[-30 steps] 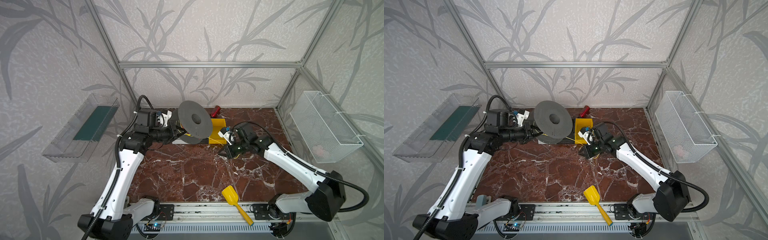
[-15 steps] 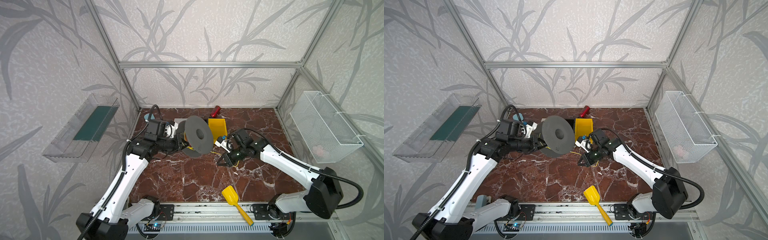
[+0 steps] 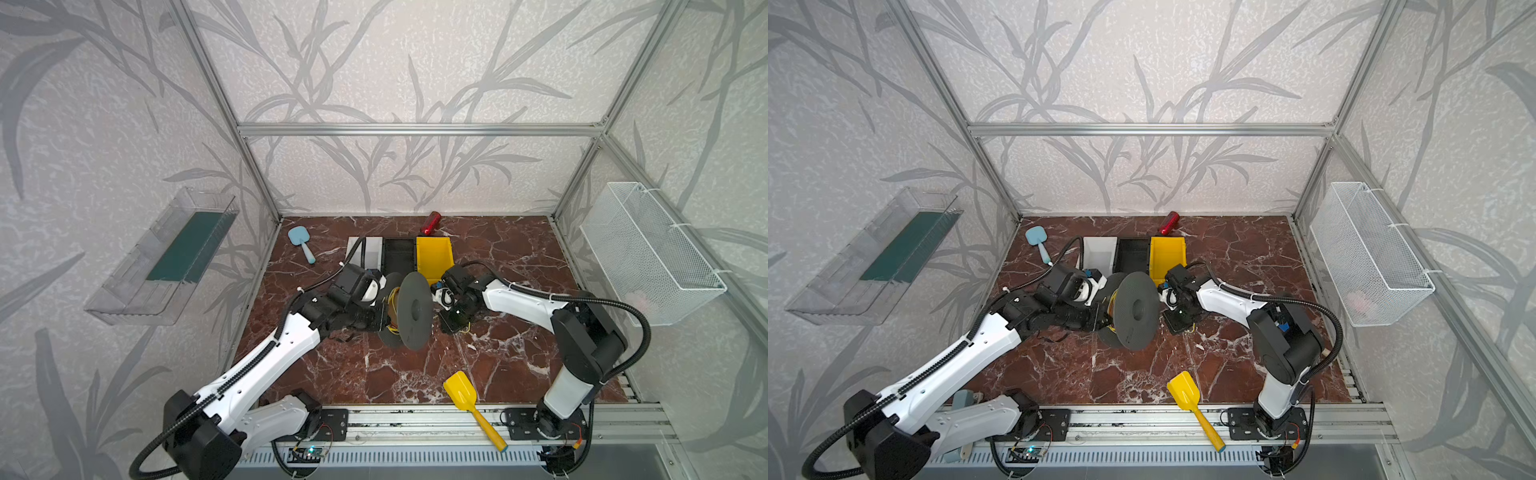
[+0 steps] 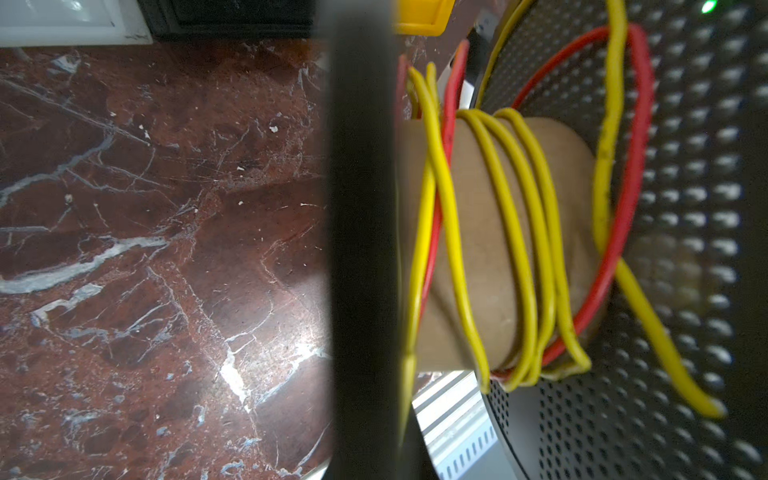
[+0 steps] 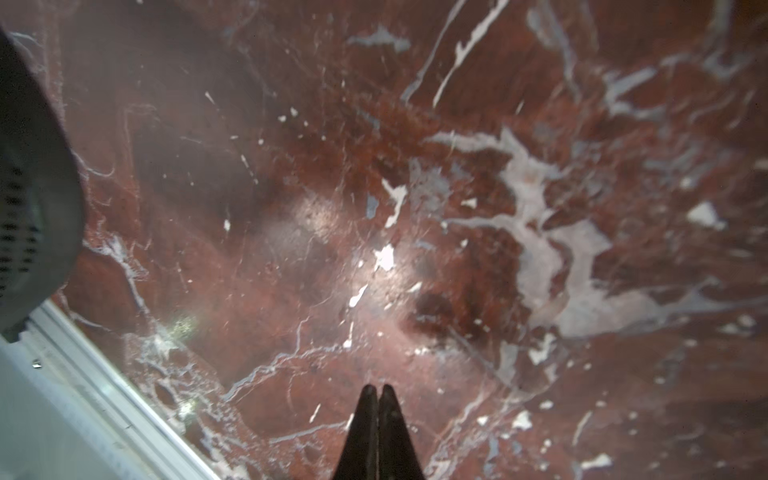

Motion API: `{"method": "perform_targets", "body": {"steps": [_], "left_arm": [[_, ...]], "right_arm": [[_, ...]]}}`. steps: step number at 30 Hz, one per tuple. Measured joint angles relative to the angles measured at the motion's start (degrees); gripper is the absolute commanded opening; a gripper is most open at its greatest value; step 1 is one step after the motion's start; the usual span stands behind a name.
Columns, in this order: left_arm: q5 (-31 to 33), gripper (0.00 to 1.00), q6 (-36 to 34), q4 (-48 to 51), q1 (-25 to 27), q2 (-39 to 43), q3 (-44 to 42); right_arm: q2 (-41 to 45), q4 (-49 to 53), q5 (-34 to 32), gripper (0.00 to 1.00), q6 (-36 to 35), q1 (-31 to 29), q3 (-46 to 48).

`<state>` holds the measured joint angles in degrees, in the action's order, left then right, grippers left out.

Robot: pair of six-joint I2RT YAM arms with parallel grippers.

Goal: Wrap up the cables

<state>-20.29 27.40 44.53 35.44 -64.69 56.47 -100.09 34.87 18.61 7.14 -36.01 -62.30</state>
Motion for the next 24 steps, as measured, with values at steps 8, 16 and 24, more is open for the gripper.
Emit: {"method": "perform_targets", "body": {"steps": [8,16,24], "left_arm": [[7.1,0.0,-0.92,-1.01,6.82,-4.92,-1.73],[10.43,0.0,-1.92,-0.76,8.7,-7.1,-0.96],[12.68,0.0,-1.92,-0.04,10.4,-8.72,0.61]], "right_arm": [[-3.54,-1.99,0.52,0.36,-2.38,0.61,0.0],[-0.94,-1.75,3.3,0.61,-3.93,3.52,-0.28],[10.45,-0.13,3.93,0.52,-2.03,7.72,-1.2]]}}
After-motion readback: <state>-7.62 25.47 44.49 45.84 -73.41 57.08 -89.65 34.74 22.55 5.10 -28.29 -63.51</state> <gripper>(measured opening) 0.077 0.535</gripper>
